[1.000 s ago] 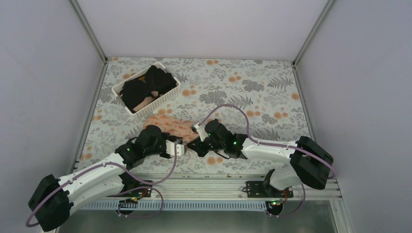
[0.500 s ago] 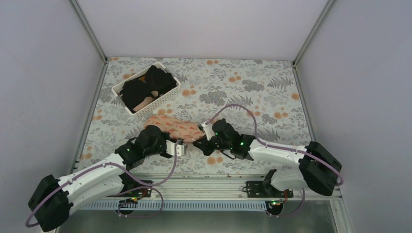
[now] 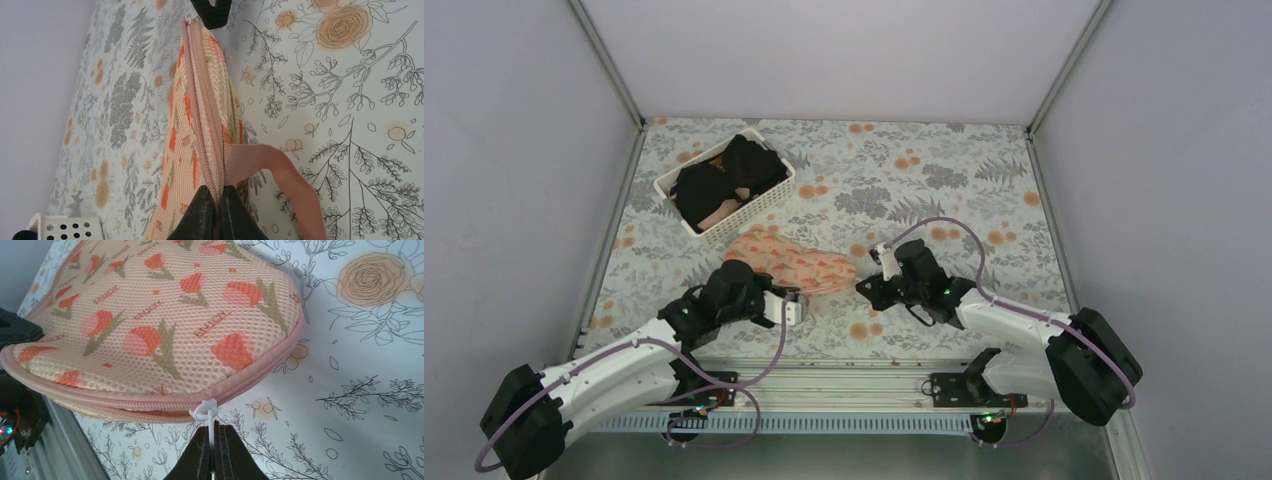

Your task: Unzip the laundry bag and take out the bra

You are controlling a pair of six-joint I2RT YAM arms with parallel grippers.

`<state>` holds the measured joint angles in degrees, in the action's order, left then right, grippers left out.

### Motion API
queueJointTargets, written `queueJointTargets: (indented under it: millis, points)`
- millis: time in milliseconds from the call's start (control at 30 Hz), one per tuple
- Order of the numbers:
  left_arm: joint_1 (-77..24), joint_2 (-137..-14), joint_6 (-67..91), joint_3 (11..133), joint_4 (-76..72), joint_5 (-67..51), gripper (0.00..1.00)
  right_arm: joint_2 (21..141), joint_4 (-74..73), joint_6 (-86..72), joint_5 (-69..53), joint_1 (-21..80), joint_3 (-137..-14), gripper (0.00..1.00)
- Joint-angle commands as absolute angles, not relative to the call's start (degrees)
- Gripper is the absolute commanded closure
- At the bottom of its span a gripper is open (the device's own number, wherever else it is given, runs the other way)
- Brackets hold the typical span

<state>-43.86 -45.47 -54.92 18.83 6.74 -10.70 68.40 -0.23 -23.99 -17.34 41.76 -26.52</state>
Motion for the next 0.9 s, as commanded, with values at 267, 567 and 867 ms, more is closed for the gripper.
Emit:
queueJointTargets:
  millis: [267, 567, 867]
  points:
    - [-43.3, -43.6, -57.1, 22.8, 19.3, -22.2, 0.27, 72.5, 3.5, -24.7, -19.4, 49.6, -30.3, 0.96]
    - [-44.0, -44.0, -46.6, 24.1, 19.4, -27.2, 0.27, 78.7, 7.7, -27.1, -19.7, 57.0, -36.4, 0.96]
    - [-44.0, -44.4, -44.5, 21.8, 14.7, -19.0, 0.43, 82.9, 8.2, -26.1, -19.9, 60.7, -40.6, 0.96]
